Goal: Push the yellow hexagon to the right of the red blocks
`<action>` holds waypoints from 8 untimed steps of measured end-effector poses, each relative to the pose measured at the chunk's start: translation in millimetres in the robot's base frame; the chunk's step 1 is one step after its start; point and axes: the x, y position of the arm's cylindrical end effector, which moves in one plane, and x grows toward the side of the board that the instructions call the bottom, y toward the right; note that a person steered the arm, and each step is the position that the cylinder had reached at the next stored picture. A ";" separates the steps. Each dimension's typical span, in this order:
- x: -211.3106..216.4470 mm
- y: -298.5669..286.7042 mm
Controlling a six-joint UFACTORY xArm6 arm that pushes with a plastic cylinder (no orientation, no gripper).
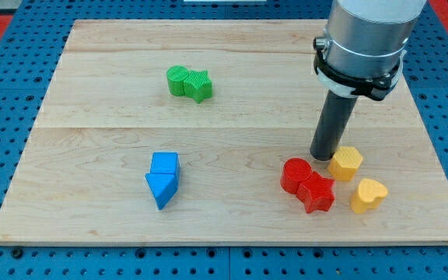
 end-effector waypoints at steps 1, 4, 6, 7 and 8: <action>-14.0 3.8; -4.4 48.5; -20.6 6.2; -3.3 37.2; -1.9 48.5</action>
